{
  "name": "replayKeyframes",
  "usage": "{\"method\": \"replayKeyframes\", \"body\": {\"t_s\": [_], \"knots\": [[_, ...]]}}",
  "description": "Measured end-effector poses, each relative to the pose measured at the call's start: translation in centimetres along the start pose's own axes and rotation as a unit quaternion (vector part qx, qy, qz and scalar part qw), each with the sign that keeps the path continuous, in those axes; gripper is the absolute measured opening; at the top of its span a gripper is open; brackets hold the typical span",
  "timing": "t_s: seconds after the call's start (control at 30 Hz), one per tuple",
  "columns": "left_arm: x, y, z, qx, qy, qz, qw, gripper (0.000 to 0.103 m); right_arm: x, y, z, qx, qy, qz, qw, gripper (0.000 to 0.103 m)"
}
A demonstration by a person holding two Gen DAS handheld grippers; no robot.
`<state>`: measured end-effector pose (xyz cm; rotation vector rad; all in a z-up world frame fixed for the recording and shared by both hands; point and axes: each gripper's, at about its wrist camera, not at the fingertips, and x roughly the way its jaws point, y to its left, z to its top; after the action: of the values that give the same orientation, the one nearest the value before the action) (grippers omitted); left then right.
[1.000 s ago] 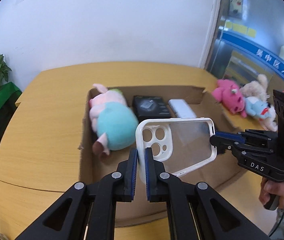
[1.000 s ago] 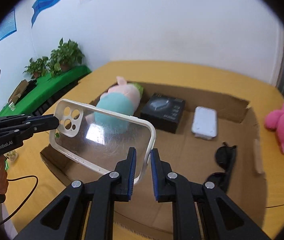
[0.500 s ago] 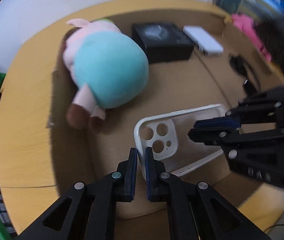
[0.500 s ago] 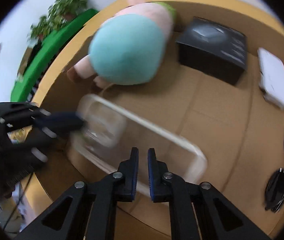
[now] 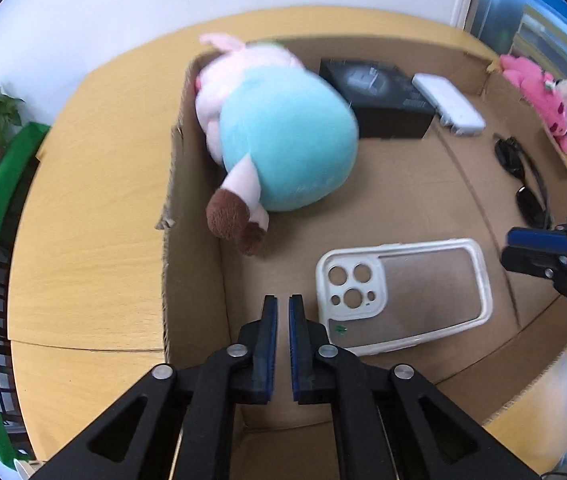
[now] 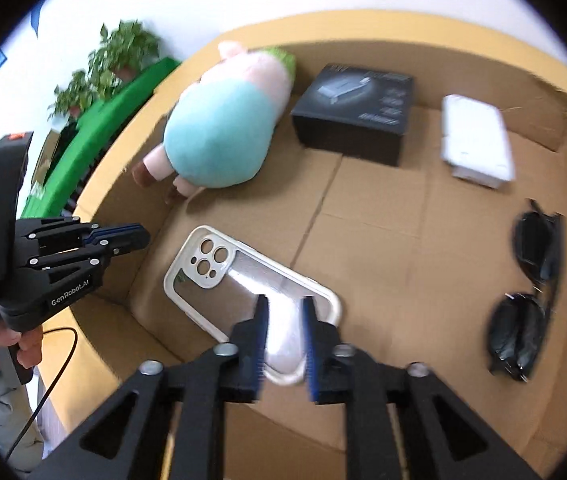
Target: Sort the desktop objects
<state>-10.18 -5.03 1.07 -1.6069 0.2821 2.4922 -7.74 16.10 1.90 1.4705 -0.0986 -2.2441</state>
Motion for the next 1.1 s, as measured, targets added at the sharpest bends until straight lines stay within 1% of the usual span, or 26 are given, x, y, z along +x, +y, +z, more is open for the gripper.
{"method": "replayKeyframes", "body": {"t_s": [0.03, 0.07, 0.1, 0.13, 0.17, 0.2, 0.23, 0.27, 0.3, 0.33, 0.4, 0.43, 0.5, 0.53, 0.57, 0.6, 0.63, 0.67, 0.7, 0.87, 0.93, 1.1], "knots": [[-1.2, 0.0, -0.5, -0.008, -0.026, -0.002, 0.9996, 0.024, -1.1, -0.2, -0.6, -0.002, -0.02, -0.01, 1.0, 0.042], [-2.2, -0.1, -0.9, -0.015, -0.049, -0.005, 0.9987, 0.036, -2.0, -0.2, -1.0, -0.007, -0.038, -0.021, 0.999, 0.049], [-3.5, -0.1, -1.7, -0.026, -0.082, -0.001, 0.9963, 0.06, -3.1, -0.3, -1.8, -0.014, -0.062, -0.038, 0.997, 0.062], [-4.5, -0.3, -2.4, -0.036, -0.112, 0.009, 0.993, 0.078, -4.1, -0.1, -2.7, -0.02, -0.088, -0.062, 0.994, 0.072], [-5.9, -0.5, -3.6, -0.051, -0.156, 0.024, 0.9861, 0.083, -4.8, 0.2, -3.5, -0.022, -0.114, -0.085, 0.99, 0.077], [-6.6, -0.8, -4.6, -0.058, -0.185, 0.029, 0.9806, 0.089, -5.6, 0.3, -4.9, -0.02, -0.143, -0.107, 0.984, 0.081], [-7.1, -1.2, -5.5, -0.066, -0.215, 0.029, 0.974, 0.095, -6.0, 0.2, -5.9, -0.015, -0.163, -0.122, 0.979, 0.081], [-7.4, -1.6, -6.4, -0.079, -0.24, 0.025, 0.9671, 0.098, -6.3, 0.1, -7.2, -0.007, -0.181, -0.132, 0.975, 0.081], [-7.4, -1.9, -7.0, -0.093, -0.26, 0.019, 0.961, 0.101, -6.2, -0.1, -7.5, -0.003, -0.191, -0.133, 0.972, 0.081], [-7.2, -2.3, -7.6, -0.107, -0.276, 0.014, 0.9549, 0.102, -6.2, -0.4, -8.3, 0.001, -0.207, -0.138, 0.969, 0.081], [-6.0, -3.6, -7.7, -0.111, -0.292, 0.013, 0.95, 0.102, -6.3, -0.7, -9.5, 0.004, -0.231, -0.16, 0.96, 0.081], [-5.4, -4.2, -8.0, -0.107, -0.298, 0.022, 0.9484, 0.102, -6.1, -0.9, -9.9, 0.007, -0.243, -0.169, 0.955, 0.081], [-3.9, -5.5, -8.0, -0.102, -0.294, 0.04, 0.9495, 0.102, -6.0, -1.6, -10.5, 0.007, -0.261, -0.182, 0.948, 0.081], [-3.4, -5.7, -8.1, -0.106, -0.293, 0.041, 0.9493, 0.102, -5.7, -2.0, -10.6, 0.006, -0.269, -0.193, 0.944, 0.081], [-3.0, -6.2, -8.3, -0.11, -0.295, 0.04, 0.9483, 0.102, -5.4, -2.4, -10.8, 0.009, -0.272, -0.197, 0.942, 0.081], [-2.6, -6.7, -8.4, -0.108, -0.303, 0.055, 0.9452, 0.102, -5.3, -2.8, -11.0, 0.012, -0.282, -0.191, 0.94, 0.082], [-2.6, -7.4, -8.7, -0.098, -0.311, 0.075, 0.9425, 0.102, -5.4, -2.7, -11.2, 0.005, -0.294, -0.196, 0.936, 0.083], [-2.4, -7.8, -8.8, -0.088, -0.31, 0.085, 0.9428, 0.103, -5.4, -2.6, -11.3, 0.003, -0.295, -0.199, 0.935, 0.083], [-2.5, -7.9, -9.2, -0.09, -0.319, 0.083, 0.9397, 0.103, -5.2, -2.6, -11.3, 0.002, -0.296, -0.193, 0.935, 0.083], [-2.4, -7.8, -9.2, -0.087, -0.316, 0.082, 0.9412, 0.103, -4.7, -2.9, -11.4, 0.006, -0.314, -0.199, 0.929, 0.087], [-2.4, -7.8, -9.3, -0.087, -0.316, 0.082, 0.9413, 0.103, -4.7, -2.7, -11.6, 0.008, -0.323, -0.206, 0.924, 0.087], [-2.3, -7.8, -9.2, -0.086, -0.316, 0.082, 0.9414, 0.103, -4.5, -2.7, -11.3, 0.012, -0.322, -0.212, 0.923, 0.088]]}}
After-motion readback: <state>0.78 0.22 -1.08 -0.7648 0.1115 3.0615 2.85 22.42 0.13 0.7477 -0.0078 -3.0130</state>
